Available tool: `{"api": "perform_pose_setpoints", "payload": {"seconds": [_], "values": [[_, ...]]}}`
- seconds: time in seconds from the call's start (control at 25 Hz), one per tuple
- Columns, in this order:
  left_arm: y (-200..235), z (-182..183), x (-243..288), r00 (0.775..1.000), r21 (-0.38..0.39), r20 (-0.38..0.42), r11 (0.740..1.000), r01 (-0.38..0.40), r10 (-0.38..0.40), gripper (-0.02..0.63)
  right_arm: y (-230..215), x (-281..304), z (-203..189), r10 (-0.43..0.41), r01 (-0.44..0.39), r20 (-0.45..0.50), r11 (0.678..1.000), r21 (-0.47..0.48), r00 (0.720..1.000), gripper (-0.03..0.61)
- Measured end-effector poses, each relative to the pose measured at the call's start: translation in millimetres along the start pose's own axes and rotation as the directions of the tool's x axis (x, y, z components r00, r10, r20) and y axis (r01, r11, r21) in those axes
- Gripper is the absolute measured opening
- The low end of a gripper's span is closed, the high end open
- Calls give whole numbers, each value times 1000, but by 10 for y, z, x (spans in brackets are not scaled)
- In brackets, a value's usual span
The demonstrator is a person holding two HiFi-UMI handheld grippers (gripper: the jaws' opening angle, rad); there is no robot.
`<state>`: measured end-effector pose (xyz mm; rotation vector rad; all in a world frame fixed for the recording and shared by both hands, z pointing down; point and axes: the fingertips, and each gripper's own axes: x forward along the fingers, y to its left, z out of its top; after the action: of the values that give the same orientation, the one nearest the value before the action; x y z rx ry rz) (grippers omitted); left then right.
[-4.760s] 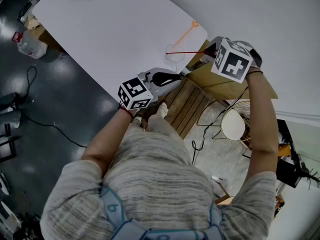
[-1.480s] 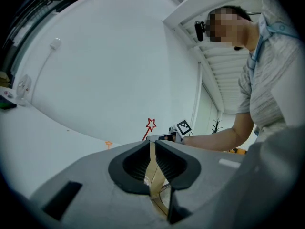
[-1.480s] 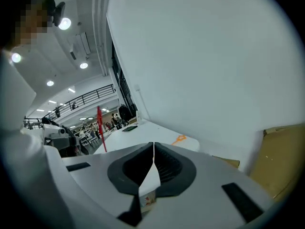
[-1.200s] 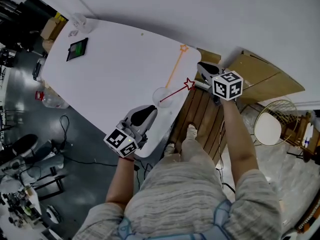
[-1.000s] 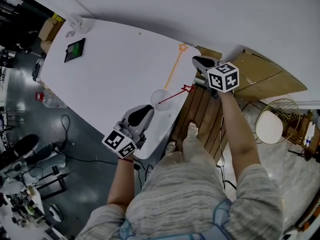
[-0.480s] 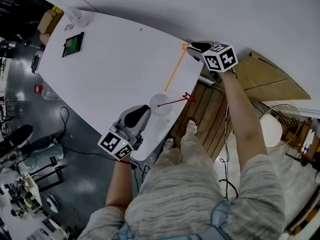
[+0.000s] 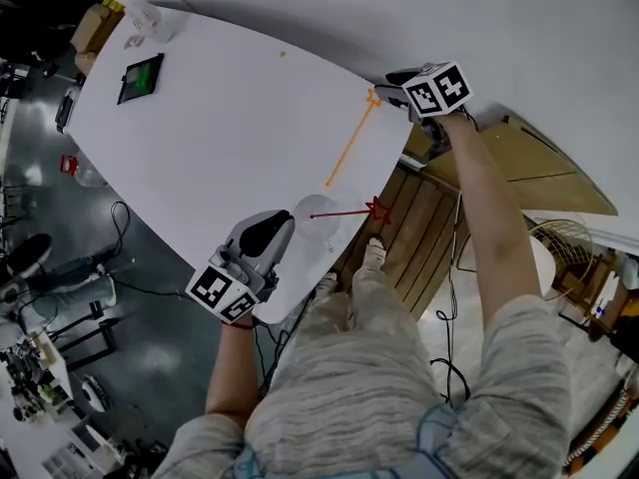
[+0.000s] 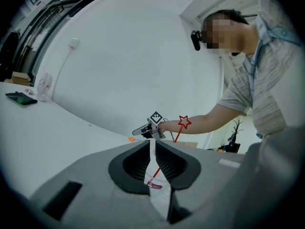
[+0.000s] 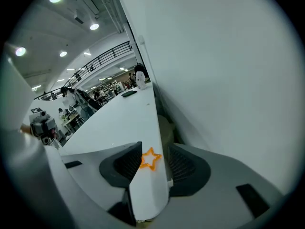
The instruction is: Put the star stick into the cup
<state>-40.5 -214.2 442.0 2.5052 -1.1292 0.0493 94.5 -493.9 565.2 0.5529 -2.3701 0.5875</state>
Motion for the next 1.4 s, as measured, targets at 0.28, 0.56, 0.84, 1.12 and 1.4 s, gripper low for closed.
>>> {"api": "perform_pose_setpoints", "payload": {"seconds": [0.28,0.56,0.84,1.12,1.4], "values": [[16,19,22,1000,-4,-2,1000,-2,2,44,-69,161,-76,27,-24,-46,998,59,999,140],[72,29,38,1000,-7,2,1000,-8,8,44,-146,269,-156,56,-50,-101,997,54,993,150],[89,29,69,1000,-9,0,1000,-5,5,44,-120,296,-170,161,-149,-94,982,119,983,149],[96,76,75,1000,-1,4,1000,-7,7,44,-61,255,-150,203,-192,-119,977,92,972,60],[119,102,87,1000,2,15,1000,-6,6,44,-52,167,-131,193,-187,-130,980,61,972,57]]}}
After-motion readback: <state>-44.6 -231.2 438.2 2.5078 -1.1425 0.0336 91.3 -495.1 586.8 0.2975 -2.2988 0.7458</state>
